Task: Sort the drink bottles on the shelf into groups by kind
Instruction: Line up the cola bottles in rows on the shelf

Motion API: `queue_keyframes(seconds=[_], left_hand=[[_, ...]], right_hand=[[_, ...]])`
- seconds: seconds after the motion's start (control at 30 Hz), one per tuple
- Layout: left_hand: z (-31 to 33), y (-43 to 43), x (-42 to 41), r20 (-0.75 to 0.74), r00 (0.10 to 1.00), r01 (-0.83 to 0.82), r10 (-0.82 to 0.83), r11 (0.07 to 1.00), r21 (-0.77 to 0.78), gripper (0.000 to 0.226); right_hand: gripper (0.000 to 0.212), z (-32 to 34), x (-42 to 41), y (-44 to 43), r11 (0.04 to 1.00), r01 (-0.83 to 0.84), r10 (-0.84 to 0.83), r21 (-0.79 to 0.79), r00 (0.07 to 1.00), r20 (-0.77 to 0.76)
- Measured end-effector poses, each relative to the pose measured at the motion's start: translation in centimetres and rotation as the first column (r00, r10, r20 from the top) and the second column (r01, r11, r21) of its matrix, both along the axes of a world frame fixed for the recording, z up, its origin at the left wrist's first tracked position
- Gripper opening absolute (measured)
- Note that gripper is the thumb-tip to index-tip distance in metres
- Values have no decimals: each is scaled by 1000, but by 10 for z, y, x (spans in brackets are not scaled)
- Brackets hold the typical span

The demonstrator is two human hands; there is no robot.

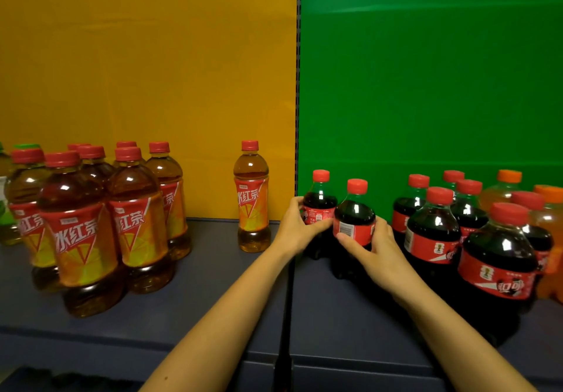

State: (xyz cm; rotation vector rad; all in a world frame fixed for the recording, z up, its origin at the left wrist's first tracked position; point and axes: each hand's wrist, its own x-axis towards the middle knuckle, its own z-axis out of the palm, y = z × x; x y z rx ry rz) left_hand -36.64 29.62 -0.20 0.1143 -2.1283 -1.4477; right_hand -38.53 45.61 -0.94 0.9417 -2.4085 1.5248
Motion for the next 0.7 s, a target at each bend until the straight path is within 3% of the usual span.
queue_keyframes(seconds=[0.23, 0.4, 0.53, 0.7], left_hand=[[-14, 2, -8, -48, 998, -37, 43, 992, 118, 56], [-21, -2, -9, -7, 1000, 13, -13, 999, 47, 57], [-24, -3, -8, -60, 998, -6, 7, 1000, 22, 67], [-26, 4, -9, -25, 999, -39, 37, 996, -82, 89]], right_hand=[[75, -4, -26, -25, 978, 145, -133, -146, 987, 89], [74, -11, -45, -35, 958, 183, -163, -222, 981, 103], [74, -19, -52, -31, 969, 168, -143, -182, 980, 139], [84, -25, -53, -32, 974, 221, -220, -56, 975, 16]])
